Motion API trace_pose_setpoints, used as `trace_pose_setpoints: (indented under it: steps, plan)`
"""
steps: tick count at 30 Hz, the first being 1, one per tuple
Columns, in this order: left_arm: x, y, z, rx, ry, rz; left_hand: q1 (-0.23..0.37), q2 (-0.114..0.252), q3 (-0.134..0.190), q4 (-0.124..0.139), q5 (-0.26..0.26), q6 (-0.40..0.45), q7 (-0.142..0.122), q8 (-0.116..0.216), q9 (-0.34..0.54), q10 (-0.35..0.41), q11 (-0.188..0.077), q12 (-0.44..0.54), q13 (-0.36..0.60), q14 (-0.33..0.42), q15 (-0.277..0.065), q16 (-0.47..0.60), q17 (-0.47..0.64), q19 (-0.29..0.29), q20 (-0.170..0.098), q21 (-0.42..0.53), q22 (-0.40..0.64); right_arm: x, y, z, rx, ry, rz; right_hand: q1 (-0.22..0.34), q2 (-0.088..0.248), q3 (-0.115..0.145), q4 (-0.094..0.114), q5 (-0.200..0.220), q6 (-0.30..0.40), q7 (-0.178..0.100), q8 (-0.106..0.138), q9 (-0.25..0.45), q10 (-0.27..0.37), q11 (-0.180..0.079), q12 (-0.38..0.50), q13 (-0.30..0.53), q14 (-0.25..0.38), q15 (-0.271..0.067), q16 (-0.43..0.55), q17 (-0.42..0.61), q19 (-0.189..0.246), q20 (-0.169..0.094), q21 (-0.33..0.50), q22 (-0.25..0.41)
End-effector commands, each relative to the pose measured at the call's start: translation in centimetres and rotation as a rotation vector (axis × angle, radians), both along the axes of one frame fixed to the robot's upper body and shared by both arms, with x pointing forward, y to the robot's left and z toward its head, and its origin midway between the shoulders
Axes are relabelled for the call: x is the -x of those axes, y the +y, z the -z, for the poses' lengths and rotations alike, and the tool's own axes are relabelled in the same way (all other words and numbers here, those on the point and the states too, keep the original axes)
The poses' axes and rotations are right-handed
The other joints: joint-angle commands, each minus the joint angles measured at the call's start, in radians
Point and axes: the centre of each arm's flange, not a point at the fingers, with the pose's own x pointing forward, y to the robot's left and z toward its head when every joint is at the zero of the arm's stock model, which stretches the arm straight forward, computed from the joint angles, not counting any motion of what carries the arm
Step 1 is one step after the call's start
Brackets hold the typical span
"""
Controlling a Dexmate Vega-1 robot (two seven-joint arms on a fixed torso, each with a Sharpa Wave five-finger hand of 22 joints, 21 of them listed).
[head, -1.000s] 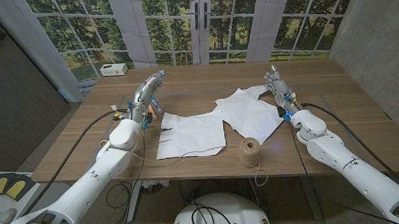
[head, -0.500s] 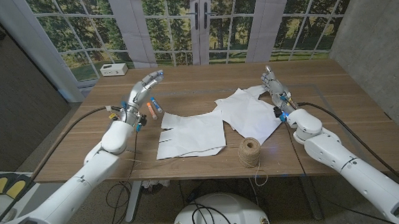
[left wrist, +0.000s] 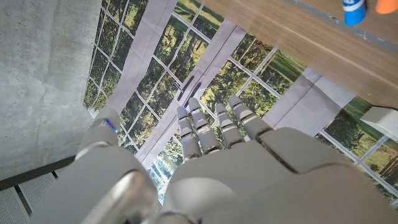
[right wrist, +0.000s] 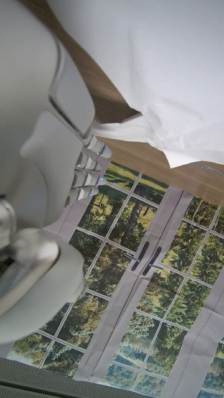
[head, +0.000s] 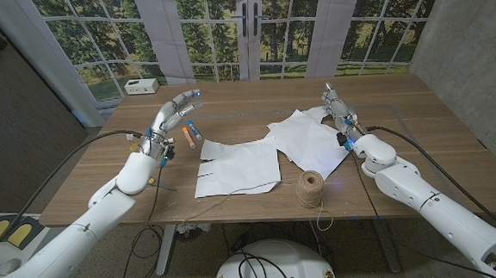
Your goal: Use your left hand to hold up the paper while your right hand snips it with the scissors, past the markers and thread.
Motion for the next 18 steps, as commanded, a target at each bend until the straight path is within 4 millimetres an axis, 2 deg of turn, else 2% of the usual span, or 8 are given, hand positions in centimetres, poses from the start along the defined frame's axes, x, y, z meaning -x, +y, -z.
trace_pose_setpoints:
  steps: [1,5,7,9,13,18]
  plan:
    - [1.3,0.4,0.2,-0.114,-0.053,-0.115,-0.001,-0.004,-0.011,0.005,0.002,0.016,-0.002,0.003,0.000,0.021,-0.003,0.010,0.003,0.014,-0.108,0.005,0.004,-0.006,-0.004,-0.003,0.002,-0.1,-0.6,0.9,-0.022,-0.021,-0.022,0.011,0.007,-0.002,-0.006,0.002,-0.004,0.004,-0.002,0.003,-0.007,0.003,-0.001,0.001,-0.035,-0.001,-0.005,0.003,-0.070,-0.017,-0.017,0.004]
    - [1.7,0.5,0.2,-0.141,-0.079,-0.126,-0.002,-0.005,-0.013,0.005,0.002,0.019,-0.002,0.003,0.000,0.026,-0.004,0.011,0.003,0.016,-0.110,0.006,0.004,-0.003,-0.006,-0.002,0.002,0.0,-0.7,1.1,-0.035,-0.034,-0.046,0.015,0.008,-0.001,-0.008,0.003,-0.005,0.005,-0.002,0.003,-0.008,0.006,-0.001,0.001,-0.033,-0.001,-0.001,0.003,-0.063,-0.024,-0.018,0.004]
    - [1.8,0.7,0.2,-0.147,-0.086,-0.115,-0.003,-0.006,-0.016,0.005,0.003,0.026,-0.006,0.004,0.000,0.023,0.012,0.008,0.003,0.021,-0.110,0.007,0.004,-0.001,-0.006,-0.001,0.002,0.1,-0.7,1.1,-0.032,-0.044,-0.051,0.017,0.009,0.000,-0.009,0.003,-0.005,0.005,-0.002,0.003,-0.008,0.005,-0.002,0.001,-0.032,-0.002,0.001,0.003,-0.058,-0.028,-0.018,0.004]
    - [1.8,0.9,0.2,-0.158,-0.094,-0.116,-0.003,-0.007,-0.018,0.005,0.003,0.033,-0.009,0.006,0.000,0.025,0.010,0.007,0.003,0.023,-0.115,0.007,0.004,-0.001,-0.006,-0.001,0.002,0.1,-0.7,1.1,-0.020,-0.049,-0.046,0.019,0.010,0.001,-0.010,0.003,-0.005,0.004,-0.002,0.003,-0.008,0.006,-0.002,0.001,-0.031,-0.002,0.002,0.002,-0.057,-0.029,-0.019,0.004]
    - [1.9,1.2,0.3,-0.169,-0.095,-0.117,-0.001,-0.009,-0.022,0.004,0.006,0.041,-0.013,0.007,0.000,0.032,-0.009,0.006,0.002,0.020,-0.121,0.005,0.004,-0.002,-0.009,-0.002,0.002,0.1,-0.6,1.1,-0.010,-0.051,-0.049,0.022,0.011,0.002,-0.012,0.004,-0.004,0.005,-0.001,0.003,-0.007,0.005,-0.001,0.001,-0.030,-0.002,0.003,0.002,-0.056,-0.030,-0.020,0.004]
    - [2.1,1.4,0.6,-0.174,-0.100,-0.127,-0.003,-0.012,-0.030,0.004,0.009,0.057,-0.016,0.011,0.001,0.036,-0.012,0.005,0.003,0.021,-0.124,0.005,0.004,-0.006,-0.008,-0.003,0.001,-0.1,-0.7,1.0,-0.014,-0.053,-0.052,0.026,0.013,0.003,-0.014,0.004,-0.005,0.005,-0.001,0.003,-0.007,0.004,-0.001,0.001,-0.031,-0.002,0.005,0.002,-0.055,-0.030,-0.024,0.004]
